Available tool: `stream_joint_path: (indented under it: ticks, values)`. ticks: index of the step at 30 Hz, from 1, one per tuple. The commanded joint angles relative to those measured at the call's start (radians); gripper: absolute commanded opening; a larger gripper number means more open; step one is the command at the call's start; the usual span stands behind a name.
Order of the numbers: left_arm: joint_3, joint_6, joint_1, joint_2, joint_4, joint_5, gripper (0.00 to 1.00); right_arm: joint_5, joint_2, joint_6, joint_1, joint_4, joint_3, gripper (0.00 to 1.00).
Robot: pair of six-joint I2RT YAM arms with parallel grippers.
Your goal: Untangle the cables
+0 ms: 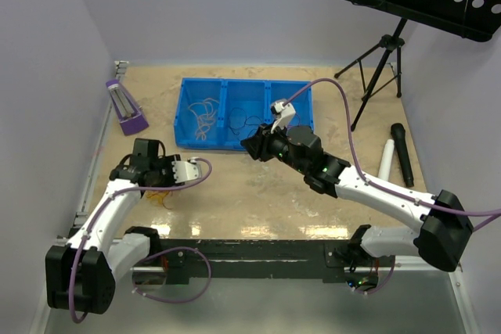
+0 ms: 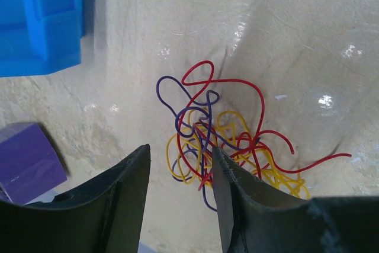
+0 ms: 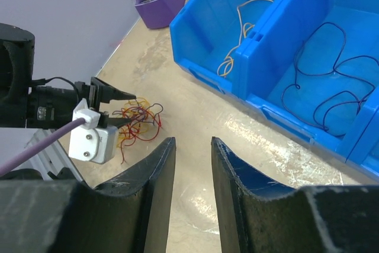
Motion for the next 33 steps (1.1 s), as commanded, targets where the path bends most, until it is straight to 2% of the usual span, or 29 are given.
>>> stream_joint_path:
  ticks: [1,8,12,16,23,28,33]
  values:
    - [0.016,0.037,0.007,-0.023,-0.038,0.006,0.51,0.022,-0.014,-0.005,0.002,0.033,0.0,0.36]
    - [0.112,-0.011,0.019,-0.06,-0.026,0.018,0.54,0.021,-0.014,0.001,0.002,0.036,-0.005,0.37]
    - [0.18,-0.016,0.023,-0.051,-0.086,0.061,0.56,0.019,-0.014,0.003,0.002,0.039,-0.008,0.37]
    - [0.151,0.047,0.023,-0.046,-0.17,0.056,0.58,0.02,-0.013,0.0,0.002,0.04,-0.013,0.37]
    - [0.022,0.03,0.023,-0.017,-0.033,0.036,0.58,0.019,-0.016,-0.002,0.002,0.044,-0.017,0.37]
    - [0.037,-0.02,0.025,0.079,0.076,0.044,0.58,0.02,-0.027,-0.002,0.002,0.04,-0.023,0.37]
    - [0.068,-0.037,0.025,0.118,0.092,0.064,0.56,0.022,-0.027,0.0,0.002,0.037,-0.025,0.37]
